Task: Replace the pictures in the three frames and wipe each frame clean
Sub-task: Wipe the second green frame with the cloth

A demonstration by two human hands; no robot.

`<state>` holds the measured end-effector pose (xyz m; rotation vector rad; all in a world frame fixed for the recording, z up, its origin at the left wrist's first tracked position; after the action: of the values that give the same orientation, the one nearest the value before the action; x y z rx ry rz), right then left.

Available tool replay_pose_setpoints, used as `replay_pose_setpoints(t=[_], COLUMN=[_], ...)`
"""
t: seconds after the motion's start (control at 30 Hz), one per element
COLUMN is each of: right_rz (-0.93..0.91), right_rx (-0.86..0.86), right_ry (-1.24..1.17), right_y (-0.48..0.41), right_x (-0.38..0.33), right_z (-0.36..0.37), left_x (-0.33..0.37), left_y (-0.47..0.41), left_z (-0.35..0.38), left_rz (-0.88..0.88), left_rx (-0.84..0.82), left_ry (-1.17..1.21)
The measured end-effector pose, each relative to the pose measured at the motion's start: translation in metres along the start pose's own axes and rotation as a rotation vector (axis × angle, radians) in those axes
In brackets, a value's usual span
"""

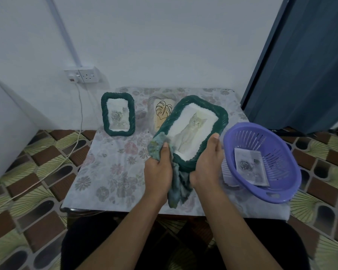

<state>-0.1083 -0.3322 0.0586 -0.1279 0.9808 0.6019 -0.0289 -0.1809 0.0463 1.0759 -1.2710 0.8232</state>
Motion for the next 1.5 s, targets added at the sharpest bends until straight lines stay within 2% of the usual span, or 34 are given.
replay_pose_setpoints(t=[0.1, 0.33, 0.43, 0.53, 1.0, 1.2, 1.27, 1.5], right_rz=[-0.043, -0.099, -0.09, -0.084, -0.092, -0.068, -0.065, -0.082], right_rx=[-0.056, -0.28, -0.381, -0.434, -0.548, -0.503, -0.507, -0.506], right_ry=[0.097, 0.314, 0.396, 0.448, 0.599, 0.558, 0.564, 0.614], right_y=[-0.004, -0.011, -0.009, -0.004, 0.012, 0.015, 0.016, 0.017], right_x=[-0.007, -0.025, -0.027, -0.025, 0.002, 0.004, 0.004, 0.0], right_z=[0.005, 0.023, 0.032, 0.038, 0.05, 0.046, 0.046, 0.047], left_x=[0.004, 0.053, 0.063, 0.073, 0.069, 0.062, 0.06, 0.069], left_y=[-0.006, -0.021, -0.025, -0.025, -0.034, -0.03, -0.03, -0.033], left_z=[0.0, -0.014, -0.015, -0.017, -0.052, -0.033, -0.032, -0.05], left_rz=[0.042, 0.354, 0.336, 0.344, 0.218, 0.171, 0.173, 0.19], left_rx=[-0.06, -0.149, -0.209, -0.179, 0.209, 0.001, 0.0, 0.225], left_ry=[-0.136, -0.284, -0.348, -0.392, -0.375, -0.382, -0.393, -0.438])
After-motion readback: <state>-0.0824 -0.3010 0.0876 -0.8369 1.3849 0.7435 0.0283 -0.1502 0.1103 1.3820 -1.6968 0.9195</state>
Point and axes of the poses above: each hand's wrist, its own y-axis away from the middle knuckle, its own z-axis out of the palm, x = y × z, the point moved 10 cm from there along -y, towards the middle knuckle, and after that the axes turned 5 degrees about -x, right-handed, at the moved point
